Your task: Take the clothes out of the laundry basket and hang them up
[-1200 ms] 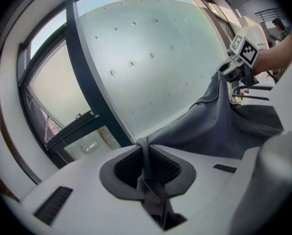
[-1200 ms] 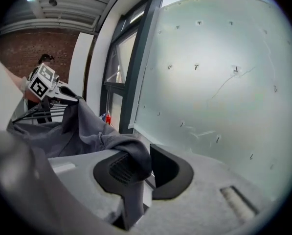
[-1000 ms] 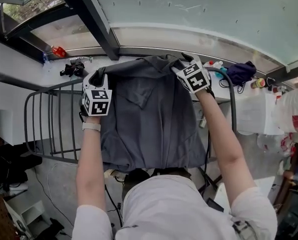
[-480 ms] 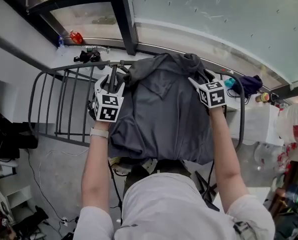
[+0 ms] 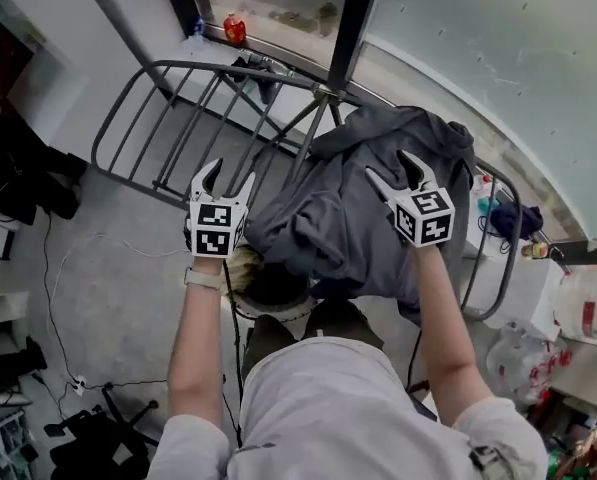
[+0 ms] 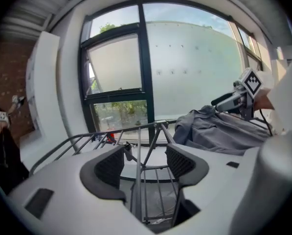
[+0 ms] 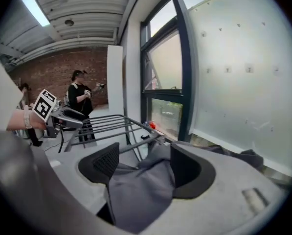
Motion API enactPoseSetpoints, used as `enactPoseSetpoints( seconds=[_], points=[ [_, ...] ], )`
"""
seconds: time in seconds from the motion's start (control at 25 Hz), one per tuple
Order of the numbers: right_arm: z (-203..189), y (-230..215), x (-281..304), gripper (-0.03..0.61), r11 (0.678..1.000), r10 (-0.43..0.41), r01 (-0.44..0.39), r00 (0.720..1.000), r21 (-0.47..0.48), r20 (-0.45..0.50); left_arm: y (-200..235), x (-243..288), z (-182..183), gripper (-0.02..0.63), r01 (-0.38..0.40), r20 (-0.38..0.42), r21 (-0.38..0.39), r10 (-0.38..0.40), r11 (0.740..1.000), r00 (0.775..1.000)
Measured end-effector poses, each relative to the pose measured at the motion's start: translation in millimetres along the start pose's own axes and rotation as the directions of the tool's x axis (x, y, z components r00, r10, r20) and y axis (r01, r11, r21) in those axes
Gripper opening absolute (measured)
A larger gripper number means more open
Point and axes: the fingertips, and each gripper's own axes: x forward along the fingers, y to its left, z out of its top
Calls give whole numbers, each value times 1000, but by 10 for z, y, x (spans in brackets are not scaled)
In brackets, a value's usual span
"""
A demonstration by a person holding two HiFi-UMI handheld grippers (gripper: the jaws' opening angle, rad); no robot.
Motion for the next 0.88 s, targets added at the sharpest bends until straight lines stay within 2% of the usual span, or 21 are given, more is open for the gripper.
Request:
enactPoseSetpoints(
  seconds=[0.08, 0.2, 0.36, 0.52, 0.64, 0.76, 0.88],
  points=[
    [103, 525, 141, 313, 996, 85, -84, 996, -32, 16, 251, -311, -244, 261, -30, 16, -89, 32, 996, 999],
    [193, 1322, 384, 313, 970, 230, -229, 973, -77, 8, 633, -777, -793, 261, -124, -20, -195, 122, 973, 992],
    [221, 2343, 602, 313, 915, 389, -386, 921, -118, -2, 998, -1366, -1661, 261, -242, -121, -297, 214, 924, 969],
    [109, 3226, 683, 313, 845, 506, -503, 862, -182, -37, 1082, -1861, -2585, 261, -329, -234, -395, 253, 858, 939],
    [-147, 3880, 769, 313, 792, 567, -570, 819, -218, -82, 1129, -2062, -3354, 261, -359, -309, -459, 232, 813, 922],
    [-591, 4418, 929, 313, 740, 591, -611, 790, -282, -162, 1095, -2047, -4121, 259, -349, -373, -519, 161, 781, 914],
    [-1088, 4621, 1062, 313, 719, 582, -639, 768, -274, -268, 894, -1929, -4698, 259, -333, -428, -561, 79, 758, 900]
  ],
)
